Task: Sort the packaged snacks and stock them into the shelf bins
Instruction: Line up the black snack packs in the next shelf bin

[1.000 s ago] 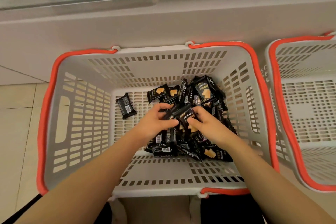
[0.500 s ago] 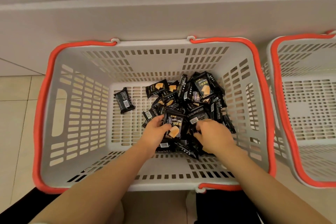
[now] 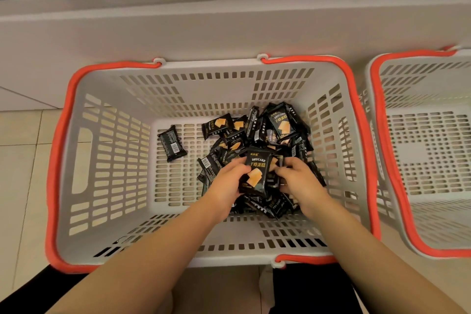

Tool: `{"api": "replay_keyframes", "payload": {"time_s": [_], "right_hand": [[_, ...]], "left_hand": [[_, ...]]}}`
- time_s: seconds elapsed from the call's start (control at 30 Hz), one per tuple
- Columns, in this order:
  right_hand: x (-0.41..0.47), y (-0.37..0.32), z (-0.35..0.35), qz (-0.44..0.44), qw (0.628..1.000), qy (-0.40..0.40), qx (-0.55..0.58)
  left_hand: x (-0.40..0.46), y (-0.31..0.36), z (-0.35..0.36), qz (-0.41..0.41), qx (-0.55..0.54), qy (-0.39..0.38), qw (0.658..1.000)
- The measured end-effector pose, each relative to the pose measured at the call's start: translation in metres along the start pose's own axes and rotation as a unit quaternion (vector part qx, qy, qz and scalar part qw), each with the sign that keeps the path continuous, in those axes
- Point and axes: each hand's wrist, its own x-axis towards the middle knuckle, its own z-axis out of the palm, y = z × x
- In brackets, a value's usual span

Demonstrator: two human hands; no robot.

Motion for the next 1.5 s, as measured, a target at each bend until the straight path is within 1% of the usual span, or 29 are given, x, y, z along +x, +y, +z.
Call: {"api": "replay_keyframes", "payload": {"time_s": [0.1, 0.17, 0.23, 0.27, 0.33, 0.37, 0.4, 0.43, 0.47, 0.5, 0.53, 0.6, 0.63, 0.67, 0.73, 0.8, 0.9, 0.97, 1.03, 1.07, 1.1, 1.17, 1.2, 1.27, 1.3, 1.4, 1.5], "right_hand": [[0.001, -0.001, 0.009, 0.005, 0.997, -0.023, 0.079], [0.003, 0.000, 0.012, 0.006, 0.991, -0.058, 0.123], [0.005, 0.004, 0.014, -0.020, 0.990, -0.091, 0.106], [0.006, 0.004, 0.015, -0.035, 0.991, -0.093, 0.090], [0.009, 0.002, 0.016, -0.049, 0.993, -0.071, 0.076], [0.013, 0.000, 0.017, -0.050, 0.994, -0.056, 0.080], [0.016, -0.002, 0.016, -0.043, 0.994, -0.046, 0.089], [0.020, -0.004, 0.015, -0.030, 0.993, -0.044, 0.109], [0.022, -0.006, 0.014, -0.015, 0.989, -0.049, 0.137], [0.024, -0.007, 0.012, -0.004, 0.983, -0.061, 0.174], [0.026, -0.007, 0.010, 0.003, 0.974, -0.075, 0.214], [0.029, -0.009, 0.005, 0.002, 0.957, -0.106, 0.272], [0.029, -0.009, 0.003, 0.003, 0.949, -0.122, 0.290], [0.030, -0.010, 0.001, 0.006, 0.940, -0.140, 0.310], [0.030, -0.009, -0.003, 0.015, 0.916, -0.179, 0.357], [0.028, -0.010, -0.006, 0.013, 0.900, -0.208, 0.382], [0.026, -0.012, -0.010, 0.003, 0.896, -0.220, 0.385], [0.024, -0.014, -0.012, 0.004, 0.902, -0.210, 0.377], [0.023, -0.015, -0.015, 0.001, 0.914, -0.191, 0.357], [0.021, -0.017, -0.016, -0.002, 0.921, -0.181, 0.345], [0.018, -0.019, -0.017, -0.007, 0.929, -0.173, 0.327], [0.009, -0.023, -0.018, -0.025, 0.945, -0.169, 0.279], [0.002, -0.027, -0.018, -0.036, 0.951, -0.167, 0.259], [-0.013, -0.036, -0.017, -0.055, 0.958, -0.155, 0.236], [-0.021, -0.040, -0.016, -0.066, 0.960, -0.148, 0.229], [-0.054, -0.056, -0.014, -0.107, 0.965, -0.131, 0.201], [-0.091, -0.077, -0.013, -0.147, 0.970, -0.111, 0.161]], "left_hand": [[0.003, -0.001, 0.008, 0.022, 0.038, 0.009, 0.999], [0.004, 0.002, 0.010, 0.015, 0.057, 0.013, 0.998], [0.006, 0.008, 0.007, 0.005, 0.063, 0.008, 0.998], [0.007, 0.012, 0.005, 0.006, 0.056, 0.002, 0.998], [0.009, 0.020, -0.001, 0.014, 0.048, 0.008, 0.999], [0.012, 0.023, -0.006, 0.028, 0.061, 0.041, 0.997], [0.016, 0.025, -0.011, 0.057, 0.087, 0.096, 0.990], [0.021, 0.024, -0.019, 0.097, 0.139, 0.164, 0.972], [0.025, 0.024, -0.027, 0.127, 0.194, 0.226, 0.946], [0.026, 0.024, -0.034, 0.128, 0.240, 0.266, 0.925], [0.029, 0.022, -0.040, 0.109, 0.283, 0.288, 0.908], [0.040, 0.014, -0.048, 0.019, 0.351, 0.299, 0.887], [0.047, 0.011, -0.049, -0.028, 0.352, 0.297, 0.887], [0.054, 0.008, -0.048, -0.059, 0.331, 0.301, 0.892], [0.064, 0.006, -0.043, -0.077, 0.279, 0.323, 0.901], [0.072, 0.005, -0.041, -0.088, 0.297, 0.328, 0.892], [0.079, 0.006, -0.038, -0.098, 0.361, 0.316, 0.872], [0.082, 0.008, -0.042, -0.095, 0.368, 0.304, 0.874], [0.078, 0.014, -0.048, -0.084, 0.358, 0.278, 0.887], [0.074, 0.018, -0.052, -0.070, 0.330, 0.265, 0.903], [0.068, 0.023, -0.055, -0.056, 0.280, 0.250, 0.925], [0.054, 0.036, -0.060, -0.043, 0.155, 0.217, 0.963], [0.045, 0.044, -0.061, -0.048, 0.091, 0.195, 0.975], [0.022, 0.063, -0.061, -0.054, -0.026, 0.122, 0.991], [0.008, 0.073, -0.060, -0.045, -0.053, 0.082, 0.994], [-0.041, 0.101, -0.054, 0.012, -0.013, -0.007, 1.000], [-0.101, 0.131, -0.049, 0.100, 0.048, -0.065, 0.992]]}}
